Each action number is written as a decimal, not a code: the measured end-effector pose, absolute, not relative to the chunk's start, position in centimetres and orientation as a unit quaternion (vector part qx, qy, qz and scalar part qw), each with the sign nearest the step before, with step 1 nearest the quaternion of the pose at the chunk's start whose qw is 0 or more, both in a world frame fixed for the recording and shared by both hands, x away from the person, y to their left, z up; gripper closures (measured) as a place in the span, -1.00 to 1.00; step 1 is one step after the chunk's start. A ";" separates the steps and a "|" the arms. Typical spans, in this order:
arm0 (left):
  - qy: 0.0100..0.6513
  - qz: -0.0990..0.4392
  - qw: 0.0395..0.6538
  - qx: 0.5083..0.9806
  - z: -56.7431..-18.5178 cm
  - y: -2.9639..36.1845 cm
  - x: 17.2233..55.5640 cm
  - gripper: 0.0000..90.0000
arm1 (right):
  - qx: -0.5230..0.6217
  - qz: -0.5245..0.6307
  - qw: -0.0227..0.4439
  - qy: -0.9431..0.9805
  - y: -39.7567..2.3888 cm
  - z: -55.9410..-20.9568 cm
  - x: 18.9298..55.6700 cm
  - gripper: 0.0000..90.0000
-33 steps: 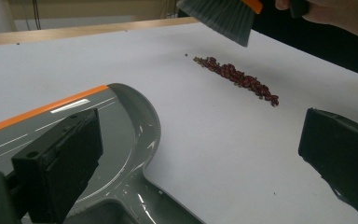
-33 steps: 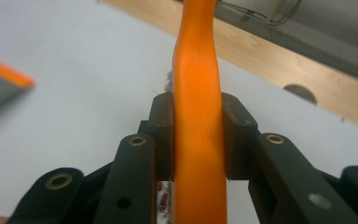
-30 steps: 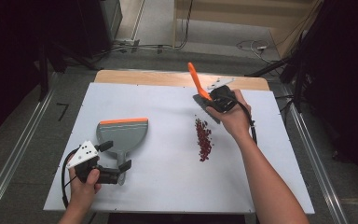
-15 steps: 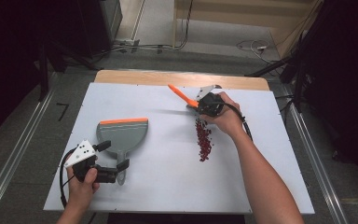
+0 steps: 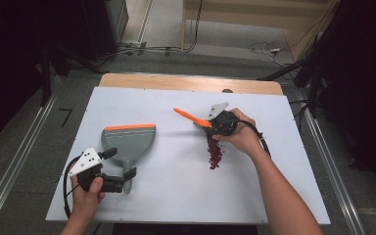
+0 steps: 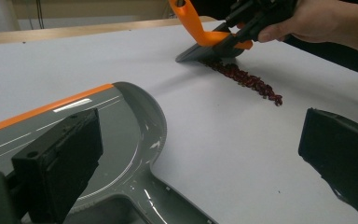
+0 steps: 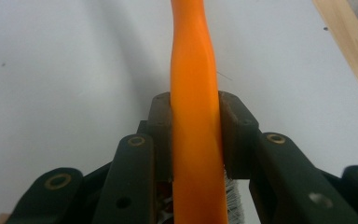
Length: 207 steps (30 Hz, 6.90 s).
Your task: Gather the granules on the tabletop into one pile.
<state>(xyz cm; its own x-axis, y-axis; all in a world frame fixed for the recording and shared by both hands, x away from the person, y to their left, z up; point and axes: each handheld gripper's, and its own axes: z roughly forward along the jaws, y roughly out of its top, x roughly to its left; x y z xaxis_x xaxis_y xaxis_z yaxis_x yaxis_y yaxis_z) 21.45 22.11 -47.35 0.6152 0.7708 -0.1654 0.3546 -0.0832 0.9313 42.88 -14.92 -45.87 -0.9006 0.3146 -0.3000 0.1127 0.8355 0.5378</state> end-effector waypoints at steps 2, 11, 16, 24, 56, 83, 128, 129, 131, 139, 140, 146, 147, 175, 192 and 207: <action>0.396 0.189 0.549 0.711 -47.4 22.0 21.5 -1.00 | 0.110 0.266 0.188 0.939 -15.1 -46.0 42.4 0.50; 0.397 0.190 0.548 0.712 -47.4 22.0 21.4 -1.00 | 0.095 0.263 0.181 0.943 -15.5 -46.2 40.1 0.49; 0.395 0.191 0.547 0.713 -47.3 21.9 21.4 -1.00 | 0.087 0.265 0.174 0.944 -15.8 -46.2 39.0 0.49; 0.395 0.189 0.546 0.714 -47.3 21.8 21.4 -1.00 | 0.083 0.266 0.179 0.944 -16.0 -46.2 37.5 0.49; 0.395 0.191 0.550 0.711 -47.3 21.9 21.4 -1.00 | 0.073 0.288 0.215 0.930 -16.7 -42.2 35.4 0.51; 0.395 0.190 0.547 0.713 -47.4 21.8 21.5 -1.00 | 0.130 0.259 0.011 0.957 -15.2 -44.0 37.6 0.54; 0.393 0.190 0.550 0.712 -47.4 21.7 21.5 -1.00 | 0.326 0.288 0.123 0.892 -20.0 -40.1 37.7 0.53; 0.393 0.190 0.550 0.713 -47.4 21.7 21.5 -1.00 | 0.348 0.283 0.130 0.884 -20.6 -40.3 37.8 0.53; 0.394 0.190 0.549 0.713 -47.3 21.6 21.5 -1.00 | 0.383 0.265 0.148 0.873 -21.4 -40.9 38.1 0.53; 0.393 0.190 0.549 0.713 -47.3 21.5 21.5 -1.00 | 0.466 0.235 0.181 0.834 -21.5 -43.9 38.3 0.53; 0.393 0.190 0.549 0.713 -47.3 21.5 21.5 -1.00 | 0.467 0.236 0.184 0.832 -21.2 -44.0 38.2 0.53; 0.392 0.190 0.548 0.714 -47.4 21.5 21.6 -1.00 | 0.464 0.215 0.203 0.835 -18.4 -44.0 37.7 0.53; 0.391 0.191 0.547 0.715 -47.4 21.5 21.6 -1.00 | 0.465 0.212 0.204 0.835 -18.1 -44.0 37.7 0.53; 0.390 0.190 0.547 0.716 -47.3 21.3 21.5 -1.00 | 0.321 0.218 0.186 0.903 -16.6 -43.5 37.9 0.53; 0.392 0.196 0.545 0.715 -47.3 21.3 21.5 -1.00 | 0.206 0.263 0.056 0.941 -14.5 -43.7 34.5 0.53; 0.390 0.197 0.547 0.714 -47.2 21.3 21.5 -1.00 | 0.250 0.296 0.085 0.918 -15.8 -42.9 35.7 0.53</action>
<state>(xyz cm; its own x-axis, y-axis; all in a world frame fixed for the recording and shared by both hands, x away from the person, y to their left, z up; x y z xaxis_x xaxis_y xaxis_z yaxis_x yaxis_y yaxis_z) 21.54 21.30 -47.21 0.6182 0.7722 -0.1468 0.3418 -0.0959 0.9348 35.67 -15.84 -42.93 -0.8606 0.5092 -0.0078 0.4086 0.6996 0.5862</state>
